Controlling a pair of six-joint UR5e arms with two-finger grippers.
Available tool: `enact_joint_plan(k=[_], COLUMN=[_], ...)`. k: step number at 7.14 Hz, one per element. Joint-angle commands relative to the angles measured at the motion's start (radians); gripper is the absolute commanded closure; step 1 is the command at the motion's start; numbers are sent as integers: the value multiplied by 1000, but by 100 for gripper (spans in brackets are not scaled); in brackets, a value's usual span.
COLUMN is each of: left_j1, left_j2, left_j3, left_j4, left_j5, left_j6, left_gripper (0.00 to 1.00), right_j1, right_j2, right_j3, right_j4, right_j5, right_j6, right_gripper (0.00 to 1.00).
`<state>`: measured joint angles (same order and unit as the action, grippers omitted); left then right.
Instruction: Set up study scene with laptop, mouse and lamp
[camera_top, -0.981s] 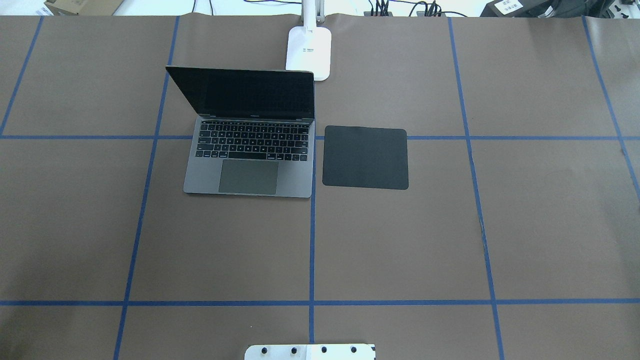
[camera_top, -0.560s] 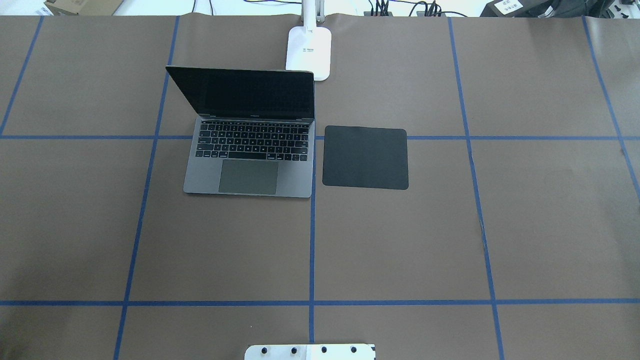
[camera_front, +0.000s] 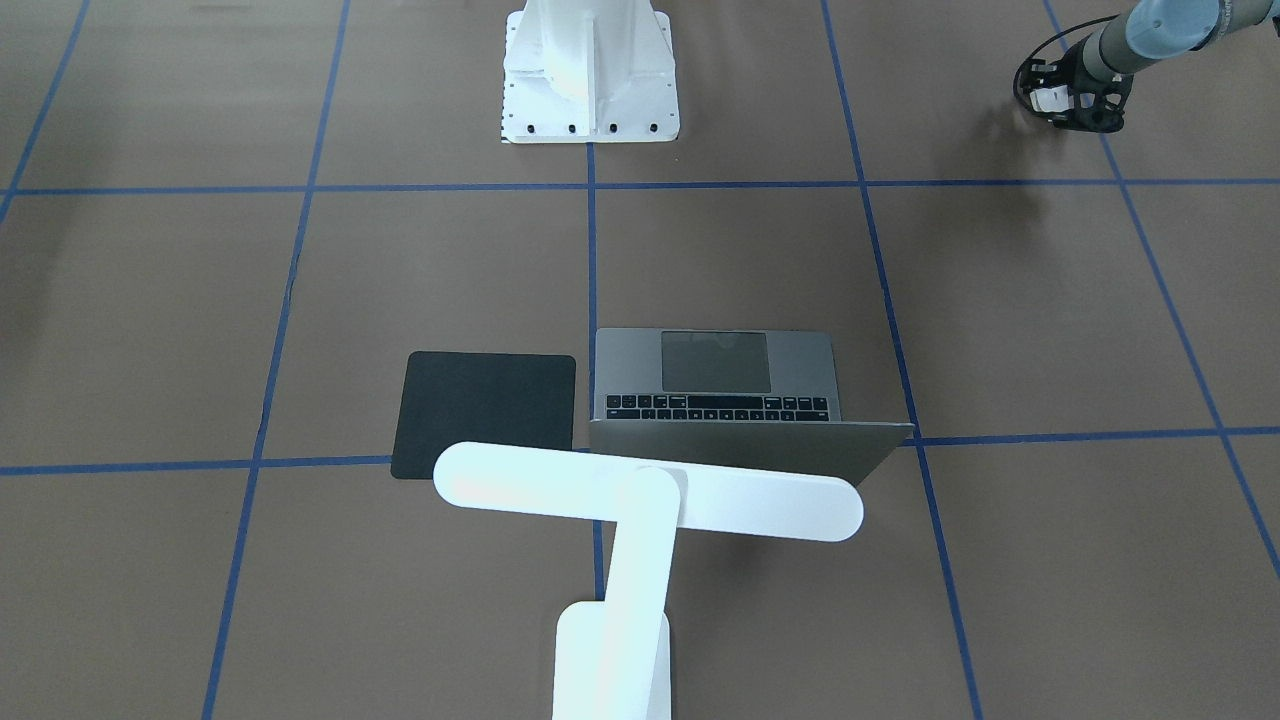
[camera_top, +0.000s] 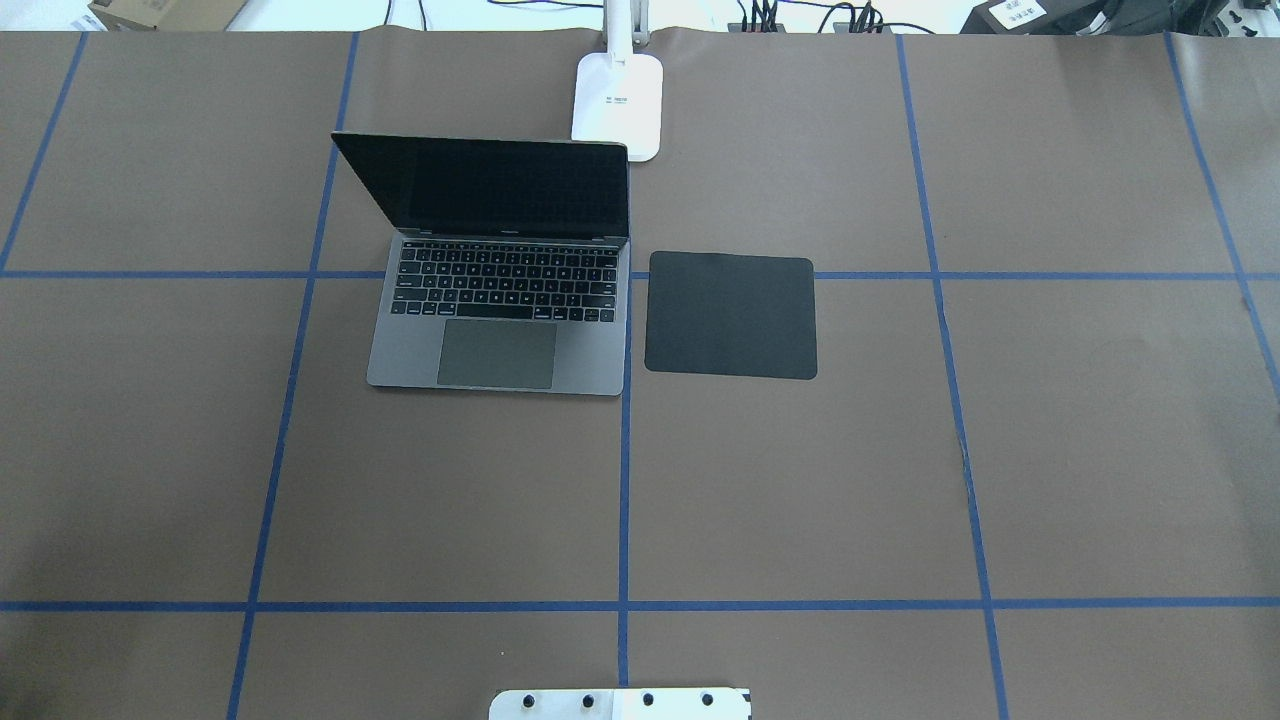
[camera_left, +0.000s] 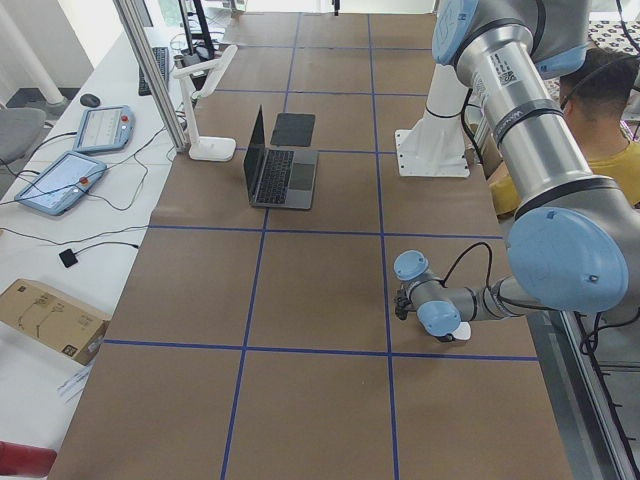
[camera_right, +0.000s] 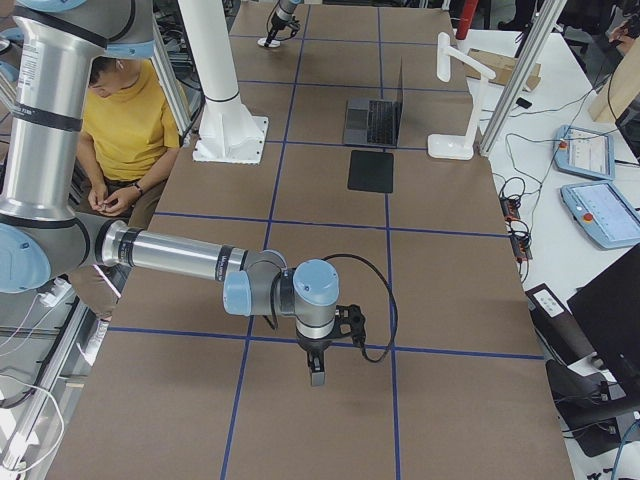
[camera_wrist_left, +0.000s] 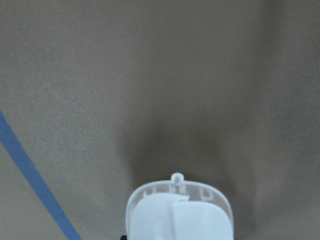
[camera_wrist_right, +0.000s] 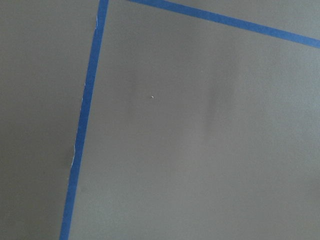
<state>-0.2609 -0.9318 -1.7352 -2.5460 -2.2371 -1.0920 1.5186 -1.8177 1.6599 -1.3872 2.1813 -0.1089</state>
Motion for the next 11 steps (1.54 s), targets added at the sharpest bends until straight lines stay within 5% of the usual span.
enact_joint_plan(k=[1,3,7,9,11], left_j1=[-6,-15,-110,-194,-276], left_j2=[7,43,15,-79,-239], left_j3=[-23,-117,-224,-244,-276], left_j4=[-37,-36,-23,1,160], left_j5=[-13,-102,-121,-121,-121], left_j6=[-5,-40,-66,-66,-65], left_gripper=[67,69,69,69,69], right_j1=[0,0,0,0,0], right_j2=[0,0,9,11,9], right_j3=[11,15,14,12,4], right_j4=[-1,0,-1,-4,-1], right_j5=[2,3,15,14,15], right_j6=[0,0,6,8,8], right_gripper=[0,0,0,0,0])
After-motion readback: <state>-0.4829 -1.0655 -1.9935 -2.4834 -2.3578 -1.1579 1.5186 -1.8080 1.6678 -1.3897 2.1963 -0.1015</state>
